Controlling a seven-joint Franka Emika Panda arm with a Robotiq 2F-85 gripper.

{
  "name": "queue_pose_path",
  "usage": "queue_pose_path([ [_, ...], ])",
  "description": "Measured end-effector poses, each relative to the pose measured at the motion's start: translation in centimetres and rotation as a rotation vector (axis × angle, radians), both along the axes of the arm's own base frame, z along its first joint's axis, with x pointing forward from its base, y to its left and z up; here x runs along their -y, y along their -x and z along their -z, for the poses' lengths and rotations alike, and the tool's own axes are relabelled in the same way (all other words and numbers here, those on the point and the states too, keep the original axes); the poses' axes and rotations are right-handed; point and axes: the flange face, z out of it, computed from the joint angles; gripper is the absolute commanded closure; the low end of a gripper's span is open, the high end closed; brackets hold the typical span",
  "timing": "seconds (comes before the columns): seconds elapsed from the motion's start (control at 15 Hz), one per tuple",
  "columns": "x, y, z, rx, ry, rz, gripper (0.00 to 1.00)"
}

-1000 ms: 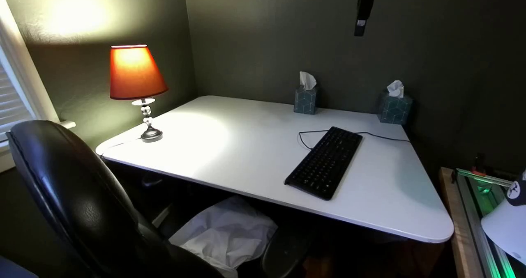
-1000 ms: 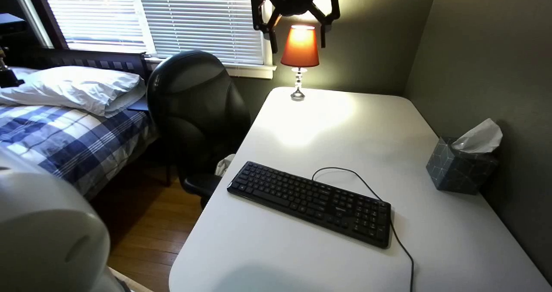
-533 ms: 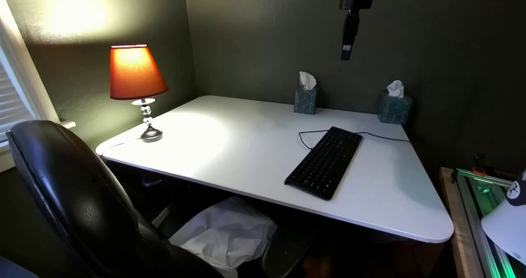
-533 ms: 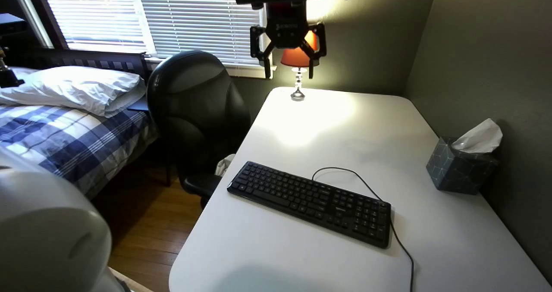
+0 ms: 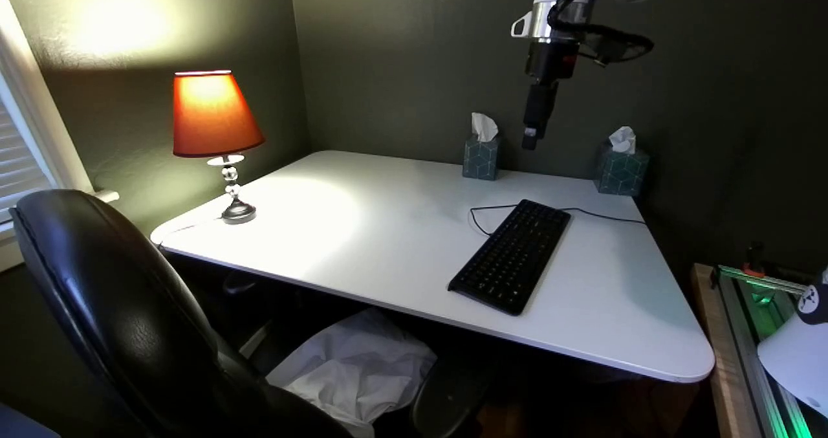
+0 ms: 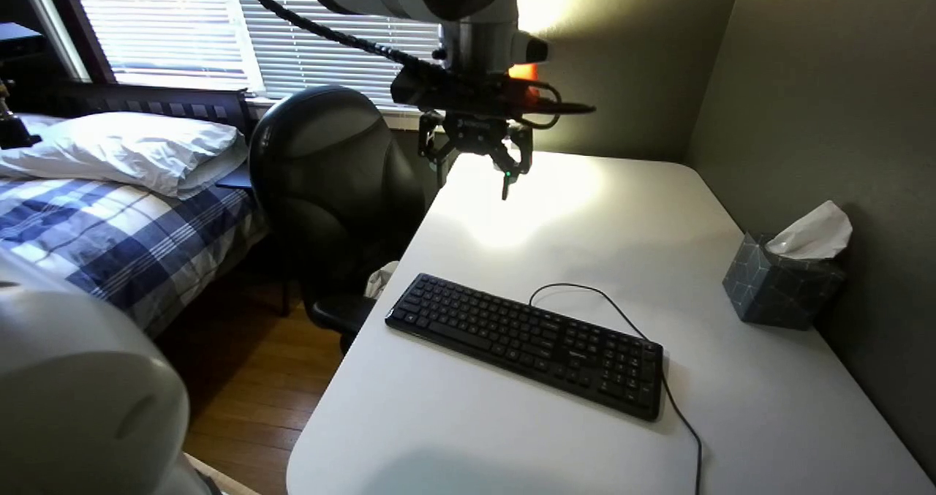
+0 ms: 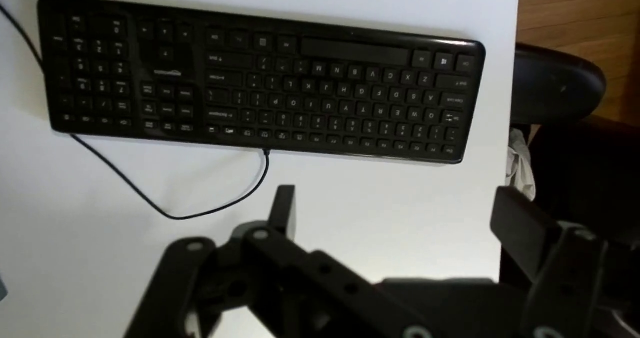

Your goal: Press the V button on the keyboard

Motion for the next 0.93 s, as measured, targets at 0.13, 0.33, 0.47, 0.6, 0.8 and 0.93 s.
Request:
queue_pose_path([
  [0.13, 0.0, 0.3, 2.0, -0.010, -0.009, 0.010, 0.00],
  [0.33, 0.0, 0.4, 4.6, -0.007, -0.015, 0.026, 0.00],
  [0.47, 0.1, 0.3, 5.9, -0.009, -0.011, 0.028, 0.00],
  [0.6, 0.1, 0.3, 6.2, -0.015, -0.011, 0.028, 0.00],
  [0.8, 0.1, 0.3, 6.2, -0.015, -0.011, 0.028, 0.00],
  [0.93, 0.1, 0.3, 6.2, -0.016, -0.011, 0.028, 0.00],
])
